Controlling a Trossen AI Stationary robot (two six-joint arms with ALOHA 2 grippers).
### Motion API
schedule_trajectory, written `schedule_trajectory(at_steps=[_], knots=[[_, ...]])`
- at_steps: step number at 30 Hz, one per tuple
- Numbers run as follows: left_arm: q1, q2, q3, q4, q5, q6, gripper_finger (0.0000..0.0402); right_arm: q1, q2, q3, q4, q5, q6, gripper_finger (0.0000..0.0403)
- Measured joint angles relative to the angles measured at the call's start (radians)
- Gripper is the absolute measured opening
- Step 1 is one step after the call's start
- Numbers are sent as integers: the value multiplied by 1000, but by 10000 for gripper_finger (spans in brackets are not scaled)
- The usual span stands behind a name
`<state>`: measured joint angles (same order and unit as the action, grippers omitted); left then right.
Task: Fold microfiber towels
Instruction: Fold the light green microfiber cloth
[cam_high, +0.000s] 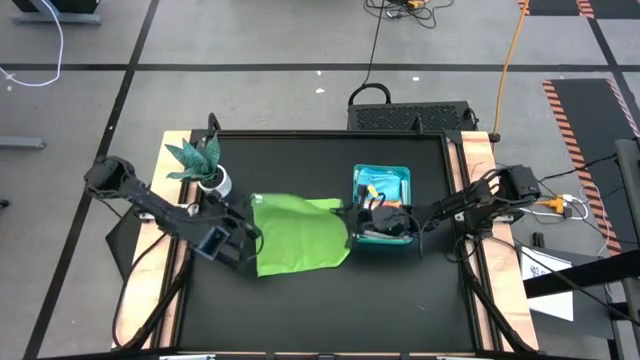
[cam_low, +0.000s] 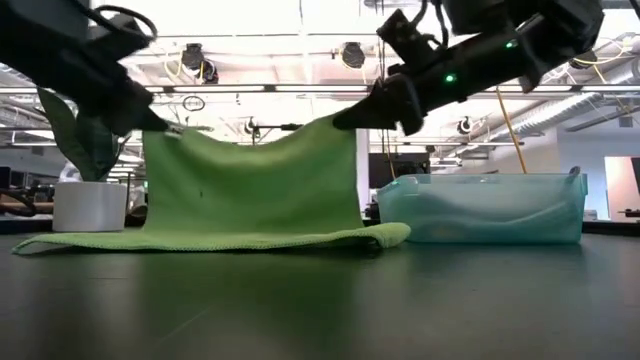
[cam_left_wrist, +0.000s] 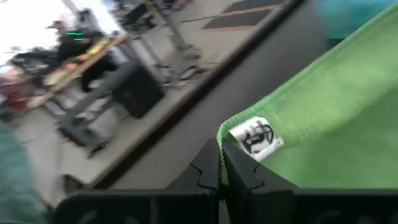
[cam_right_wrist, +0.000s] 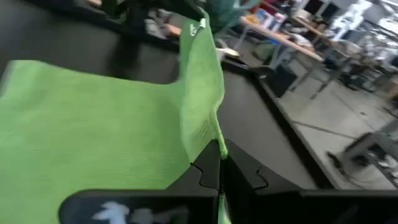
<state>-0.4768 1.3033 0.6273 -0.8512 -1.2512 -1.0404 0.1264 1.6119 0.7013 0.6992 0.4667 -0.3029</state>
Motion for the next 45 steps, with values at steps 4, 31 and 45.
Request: schedule_trajectory(at_steps=[4, 31, 45], knots=[[-110, 0, 0, 90, 84, 5, 4, 50, 0, 0, -5, 2, -11, 0], [345, 1, -243, 538, -111, -3, 107, -344, 190, 26, 273, 47, -15, 51], [292, -13, -218, 982, 339, 362, 231, -5, -32, 29, -70, 224, 115, 135]])
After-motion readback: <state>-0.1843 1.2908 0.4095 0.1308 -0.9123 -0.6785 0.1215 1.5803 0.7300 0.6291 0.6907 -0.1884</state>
